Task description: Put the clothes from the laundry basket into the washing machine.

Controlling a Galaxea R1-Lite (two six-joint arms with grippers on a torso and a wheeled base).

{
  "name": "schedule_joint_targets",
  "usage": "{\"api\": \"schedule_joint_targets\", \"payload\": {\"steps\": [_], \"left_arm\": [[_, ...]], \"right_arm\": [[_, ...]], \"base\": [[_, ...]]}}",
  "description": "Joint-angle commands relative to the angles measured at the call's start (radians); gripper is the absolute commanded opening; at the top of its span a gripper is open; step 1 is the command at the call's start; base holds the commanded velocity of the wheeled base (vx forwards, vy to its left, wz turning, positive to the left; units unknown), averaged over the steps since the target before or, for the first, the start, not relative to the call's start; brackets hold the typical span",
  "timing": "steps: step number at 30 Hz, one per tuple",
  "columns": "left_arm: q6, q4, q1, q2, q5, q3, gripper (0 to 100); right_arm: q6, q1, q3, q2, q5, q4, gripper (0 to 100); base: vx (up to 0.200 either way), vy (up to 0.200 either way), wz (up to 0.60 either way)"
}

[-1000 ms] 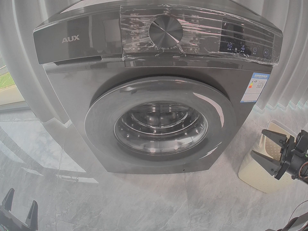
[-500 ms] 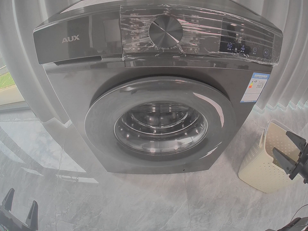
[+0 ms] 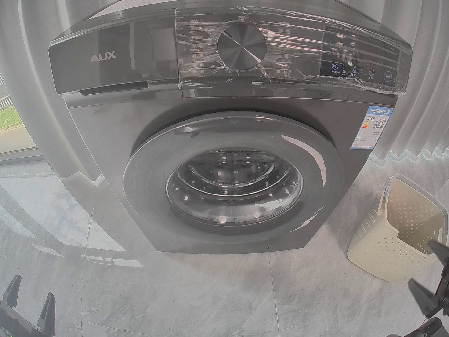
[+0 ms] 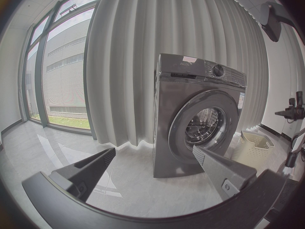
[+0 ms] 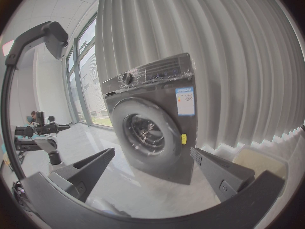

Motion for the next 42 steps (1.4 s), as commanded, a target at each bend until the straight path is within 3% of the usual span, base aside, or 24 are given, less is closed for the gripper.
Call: {"api": "schedule_joint_targets", "payload": {"steps": [1,5,6,8,10,12,13,14,19,25,27,28,29,30,31,32,33,35,40,42], "left_arm": [[-0.002,-0.001,0.0,-0.016,0.0,0.016,100],[-0.003,-0.001,0.0,-0.016,0.0,0.016,100],[-0.003,-0.002,0.0,-0.016,0.0,0.016,100],[-0.003,-0.002,0.0,-0.016,0.0,0.016,100],[-0.006,-0.002,0.0,-0.016,0.002,0.016,100],[-0.006,-0.002,0.0,-0.016,0.002,0.016,100],[-0.006,-0.002,0.0,-0.016,0.002,0.016,100],[-0.009,-0.002,0.0,-0.016,0.002,0.016,100],[-0.023,-0.002,0.0,-0.016,0.003,0.016,100],[-0.026,-0.002,0.0,-0.016,0.016,0.018,100],[-0.006,-0.005,0.0,-0.016,0.035,0.018,100],[-0.006,-0.005,0.0,-0.016,0.035,0.018,100],[0.018,-0.005,0.0,-0.016,0.066,0.018,100],[0.018,-0.005,0.0,-0.016,0.066,0.018,100],[0.035,-0.01,0.0,-0.016,0.109,0.018,100],[0.035,-0.01,0.0,-0.016,0.118,0.018,100],[0.03,-0.01,0.002,-0.016,0.161,0.018,100],[0.029,-0.01,0.002,-0.016,0.189,0.018,100],[0.049,-0.008,0.002,-0.016,0.186,0.018,100],[0.049,-0.008,0.002,-0.016,0.187,0.018,100]], "right_arm": [[0.047,0.012,0.0,-0.359,0.085,0.251,100],[0.056,0.047,0.018,-0.39,0.081,0.28,100],[0.05,0.061,0.037,-0.422,0.056,0.309,100],[-0.016,0.061,0.037,-0.427,-0.091,0.385,100],[-0.065,0.062,0.037,-0.424,-0.335,0.386,100],[-0.083,0.061,0.037,-0.424,-0.475,0.383,100],[-0.09,0.061,0.037,-0.422,-0.49,0.383,100],[-0.132,0.061,0.037,-0.422,-0.559,0.383,100],[-0.188,0.059,0.037,-0.42,-0.579,0.386,100],[-0.177,0.064,0.037,-0.42,-0.567,0.388,100],[-0.148,0.061,0.037,-0.422,-0.673,0.385,100],[-0.148,0.061,0.037,-0.422,-0.673,0.385,100],[-0.145,0.061,0.037,-0.42,-0.766,0.386,100],[-0.145,0.061,0.037,-0.42,-0.766,0.386,100],[-0.145,0.064,0.037,-0.42,-0.688,0.389,100],[-0.145,0.064,0.037,-0.42,-0.663,0.391,100],[-0.119,0.064,0.037,-0.42,-0.528,0.406,100],[-0.102,0.065,0.037,-0.42,-0.513,0.434,100],[-0.044,0.059,0.037,-0.42,-0.597,0.452,100],[-0.047,0.059,0.037,-0.419,-0.601,0.452,100]], "base": [[0.0,0.0,0.0],[0.0,0.0,0.0],[0.0,0.0,0.0],[0.0,0.0,0.0],[0.0,0.0,0.0],[0.0,0.0,0.0],[0.0,0.0,0.0],[0.0,0.0,0.0],[0.0,0.0,0.0],[0.0,0.0,0.0],[0.0,0.0,0.0],[0.0,0.0,0.0],[0.0,0.0,0.0],[0.0,0.0,0.0],[0.0,0.0,0.0],[0.0,0.0,0.0],[0.0,0.0,0.0],[0.0,0.0,0.0],[0.0,0.0,0.0],[0.0,0.0,0.0]]}}
